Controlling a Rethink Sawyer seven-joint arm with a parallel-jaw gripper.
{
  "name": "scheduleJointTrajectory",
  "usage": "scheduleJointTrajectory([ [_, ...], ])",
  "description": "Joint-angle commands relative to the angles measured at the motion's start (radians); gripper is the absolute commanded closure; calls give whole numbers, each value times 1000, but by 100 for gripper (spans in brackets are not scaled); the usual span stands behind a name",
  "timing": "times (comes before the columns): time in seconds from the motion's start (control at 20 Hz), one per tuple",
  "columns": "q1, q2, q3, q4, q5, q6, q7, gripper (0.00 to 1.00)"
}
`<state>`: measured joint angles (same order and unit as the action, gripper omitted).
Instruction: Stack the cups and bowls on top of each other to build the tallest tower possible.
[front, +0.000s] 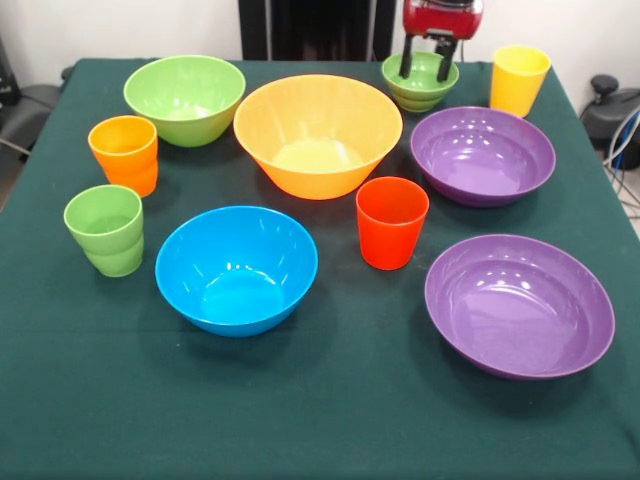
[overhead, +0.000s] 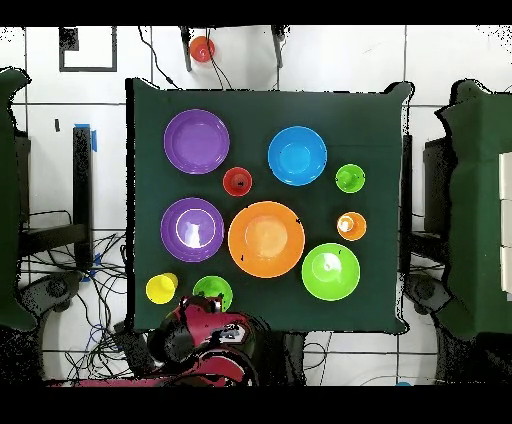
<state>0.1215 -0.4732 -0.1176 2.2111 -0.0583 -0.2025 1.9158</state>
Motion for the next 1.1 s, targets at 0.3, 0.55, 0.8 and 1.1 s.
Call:
scheduleJointTrajectory([
  [0.3,-9,113,71,-137,-42,-43,103,0],
  [0.55,2,55,67,-98,-41,-21,110,0],
  [0.8,-7,77,75,-101,-53,-59,117,0],
  [1.1,-19,67,74,-92,-71,-58,116,0],
])
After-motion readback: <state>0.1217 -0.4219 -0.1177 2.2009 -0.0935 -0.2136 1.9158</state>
